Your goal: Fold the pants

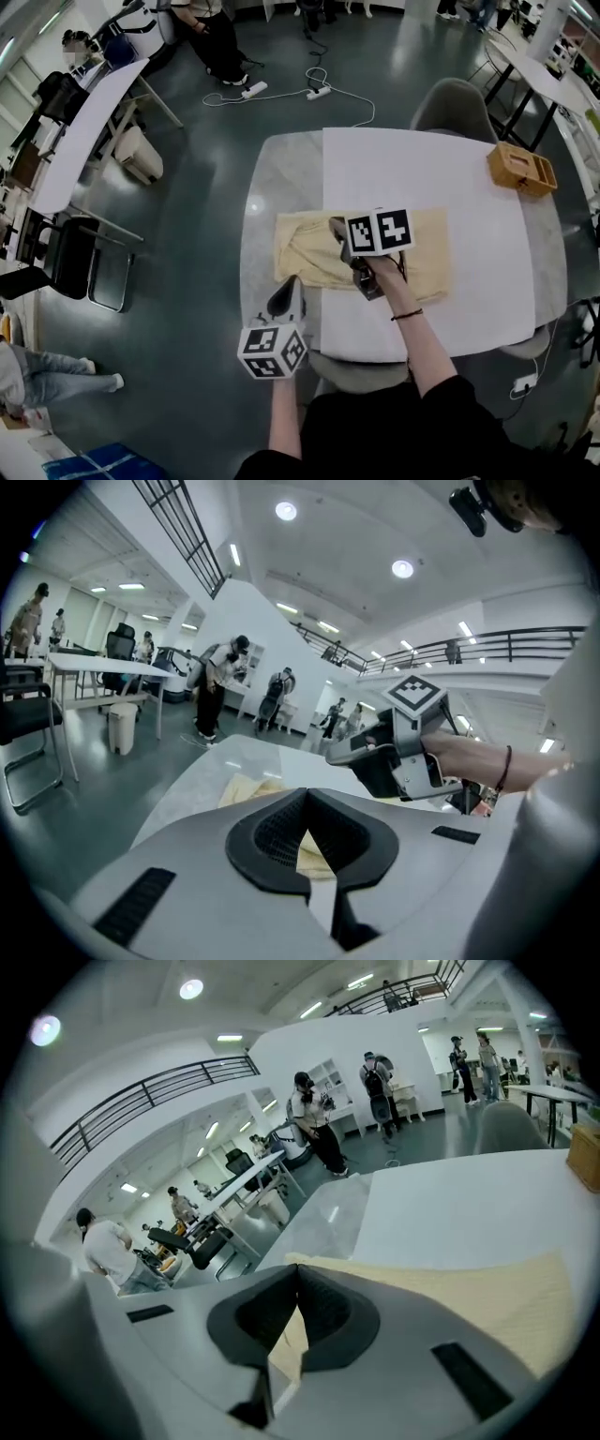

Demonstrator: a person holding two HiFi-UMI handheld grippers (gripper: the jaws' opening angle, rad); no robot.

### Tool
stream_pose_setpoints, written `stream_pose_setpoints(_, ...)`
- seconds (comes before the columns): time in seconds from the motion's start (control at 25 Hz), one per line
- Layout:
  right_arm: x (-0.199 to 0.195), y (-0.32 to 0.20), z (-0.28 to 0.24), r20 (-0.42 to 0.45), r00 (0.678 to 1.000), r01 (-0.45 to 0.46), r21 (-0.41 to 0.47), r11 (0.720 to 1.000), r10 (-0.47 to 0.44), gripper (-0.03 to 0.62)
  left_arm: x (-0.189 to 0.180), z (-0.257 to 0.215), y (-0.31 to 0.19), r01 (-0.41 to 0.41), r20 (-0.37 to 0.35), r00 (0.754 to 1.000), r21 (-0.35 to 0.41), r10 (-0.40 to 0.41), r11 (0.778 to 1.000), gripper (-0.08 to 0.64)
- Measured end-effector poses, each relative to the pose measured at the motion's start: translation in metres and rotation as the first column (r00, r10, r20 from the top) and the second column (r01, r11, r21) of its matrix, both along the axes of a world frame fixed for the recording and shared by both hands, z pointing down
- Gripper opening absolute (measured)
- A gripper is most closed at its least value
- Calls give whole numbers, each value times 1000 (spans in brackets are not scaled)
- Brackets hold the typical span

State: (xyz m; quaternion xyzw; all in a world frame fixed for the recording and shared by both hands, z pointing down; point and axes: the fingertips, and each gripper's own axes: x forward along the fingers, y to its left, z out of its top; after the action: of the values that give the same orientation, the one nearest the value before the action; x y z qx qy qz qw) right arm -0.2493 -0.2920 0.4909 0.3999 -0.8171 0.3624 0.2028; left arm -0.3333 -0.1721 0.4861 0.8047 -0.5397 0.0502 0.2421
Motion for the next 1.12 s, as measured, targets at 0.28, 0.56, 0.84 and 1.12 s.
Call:
stream_pose_setpoints(0.28,89,15,-1,34,998,-46,44,998,45,15,44,-15,-12,-43,26,999,26,42,999,14)
stream_pose_setpoints(0.56,171,28,5,43,990,-139,43,989,137,15,89,-21,-27,-93,43,995,33,92,995,14)
stream_pose_setpoints(0.84,242,37,16,76,971,-231,21,973,228,15,136,-16,-36,-156,58,986,21,155,988,14)
stream_pose_setpoints(1.12,299,43,44,19,945,-325,3,946,325,17,172,4,-39,-215,73,974,-20,216,976,14)
